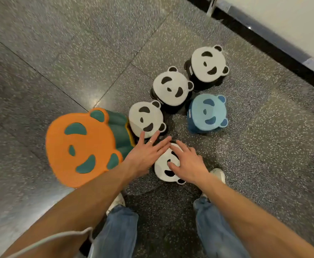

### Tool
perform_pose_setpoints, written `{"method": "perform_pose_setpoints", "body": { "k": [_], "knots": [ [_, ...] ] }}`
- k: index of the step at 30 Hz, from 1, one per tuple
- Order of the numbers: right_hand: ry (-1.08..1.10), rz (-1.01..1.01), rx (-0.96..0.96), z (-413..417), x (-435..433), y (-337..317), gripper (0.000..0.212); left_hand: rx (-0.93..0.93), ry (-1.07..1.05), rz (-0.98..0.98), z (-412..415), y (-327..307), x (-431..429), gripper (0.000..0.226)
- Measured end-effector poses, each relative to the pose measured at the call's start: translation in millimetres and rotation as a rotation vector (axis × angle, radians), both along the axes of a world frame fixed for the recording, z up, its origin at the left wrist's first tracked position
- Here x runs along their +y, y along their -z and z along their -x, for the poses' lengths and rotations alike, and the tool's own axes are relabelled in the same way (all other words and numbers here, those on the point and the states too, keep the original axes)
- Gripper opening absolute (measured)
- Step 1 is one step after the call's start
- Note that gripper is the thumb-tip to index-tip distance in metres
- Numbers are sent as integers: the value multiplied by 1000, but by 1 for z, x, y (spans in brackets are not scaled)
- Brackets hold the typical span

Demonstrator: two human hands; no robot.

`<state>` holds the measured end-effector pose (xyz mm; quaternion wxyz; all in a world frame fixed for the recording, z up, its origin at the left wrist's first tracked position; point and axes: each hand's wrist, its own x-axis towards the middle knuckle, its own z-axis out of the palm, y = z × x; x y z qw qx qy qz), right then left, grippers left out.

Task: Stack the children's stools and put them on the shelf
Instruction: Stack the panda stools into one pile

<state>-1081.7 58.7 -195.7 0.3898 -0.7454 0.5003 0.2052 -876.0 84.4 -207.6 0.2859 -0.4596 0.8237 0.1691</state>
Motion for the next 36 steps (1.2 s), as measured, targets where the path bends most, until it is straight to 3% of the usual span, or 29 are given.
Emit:
{"method": "perform_pose_setpoints", "body": {
  "k": [5, 10, 12, 14, 17, 20, 24, 28, 31, 36],
  "knots": [
    [-163, 4, 54, 41, -16, 96, 79, -34, 88, 82, 23, 107, 5, 140],
    [-272, -87, 8, 65, -19, 182, 104, 33, 304, 4, 47, 183, -2, 128],
    [-199, -162, -175, 70, -26, 204, 104, 111, 140, -24, 56, 191, -7, 124],
    [-140, -133, -339, 67, -45, 216, 89, 227, -55, -16, 68, 194, -13, 110],
    [-208, -48, -391, 49, -79, 231, 67, 297, -122, -45, 77, 194, -23, 99],
    [-382, -17, -349, 36, -109, 241, 56, 222, -59, -125, 61, 191, -35, 126],
    [-761, 137, -346, 35, -132, 252, 45, -44, 157, -117, 48, 197, -39, 157],
    [-1108, 300, -123, 49, -142, 247, 76, -141, 264, -64, 54, 195, -42, 164],
    [-1146, 422, -44, 59, -147, 229, 98, -174, 397, -6, 49, 186, -44, 167],
    [-1178, 514, -87, 79, -134, 216, 93, -176, 636, 35, 48, 195, -42, 173]
  ]
}}
